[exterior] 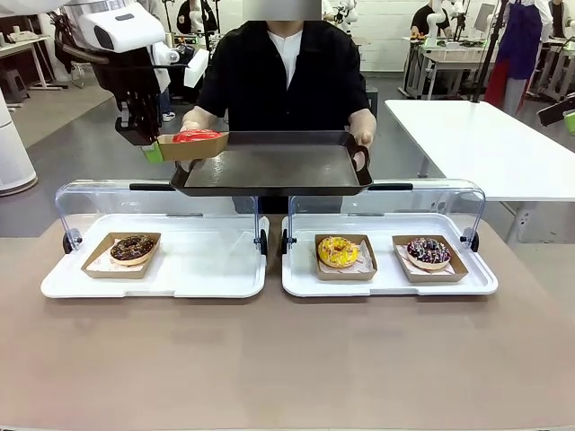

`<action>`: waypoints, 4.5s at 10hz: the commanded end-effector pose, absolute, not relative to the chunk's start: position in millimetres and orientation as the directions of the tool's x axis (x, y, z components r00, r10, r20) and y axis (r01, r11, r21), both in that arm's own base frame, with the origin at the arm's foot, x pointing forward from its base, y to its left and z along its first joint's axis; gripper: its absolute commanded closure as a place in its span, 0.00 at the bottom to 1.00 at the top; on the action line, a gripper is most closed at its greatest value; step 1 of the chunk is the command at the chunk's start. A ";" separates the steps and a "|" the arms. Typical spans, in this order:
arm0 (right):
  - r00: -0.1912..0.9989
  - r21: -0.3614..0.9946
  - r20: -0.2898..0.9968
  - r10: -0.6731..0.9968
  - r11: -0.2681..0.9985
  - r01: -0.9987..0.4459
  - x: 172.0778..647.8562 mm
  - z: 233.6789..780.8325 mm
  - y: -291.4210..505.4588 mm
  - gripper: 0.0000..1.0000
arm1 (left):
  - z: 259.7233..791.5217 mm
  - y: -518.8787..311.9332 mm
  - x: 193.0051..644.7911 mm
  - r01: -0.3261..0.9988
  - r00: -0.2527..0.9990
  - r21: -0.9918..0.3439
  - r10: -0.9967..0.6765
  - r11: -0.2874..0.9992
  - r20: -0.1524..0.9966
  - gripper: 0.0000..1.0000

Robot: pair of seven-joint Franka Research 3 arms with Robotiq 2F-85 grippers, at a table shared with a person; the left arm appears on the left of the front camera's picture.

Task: Provide the desired donut to the person.
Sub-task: Place the picked Paper togo box onto the Handle tray extended by the person.

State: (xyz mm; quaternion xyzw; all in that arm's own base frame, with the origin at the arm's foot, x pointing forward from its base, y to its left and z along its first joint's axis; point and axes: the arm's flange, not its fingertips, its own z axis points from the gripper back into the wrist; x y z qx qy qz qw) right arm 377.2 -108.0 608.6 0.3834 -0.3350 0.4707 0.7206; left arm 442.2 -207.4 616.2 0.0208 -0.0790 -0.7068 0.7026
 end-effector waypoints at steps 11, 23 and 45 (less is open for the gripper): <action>0.323 0.233 0.851 0.414 0.253 -0.939 377.0 609.3 -107.7 0.00 | 601.9 -270.1 547.0 0.992 0.021 0.126 -0.999 0.017 -0.027 0.98; 0.323 0.233 0.851 0.414 0.253 -0.939 377.0 609.3 -107.7 0.00 | 579.8 -262.7 568.3 1.000 -0.025 -0.015 -0.999 -0.026 0.048 0.38; 0.323 0.233 0.851 0.414 0.253 -0.939 377.0 609.3 -107.7 0.00 | 616.5 -143.1 453.0 0.997 -0.037 0.069 -0.988 -0.027 0.151 0.00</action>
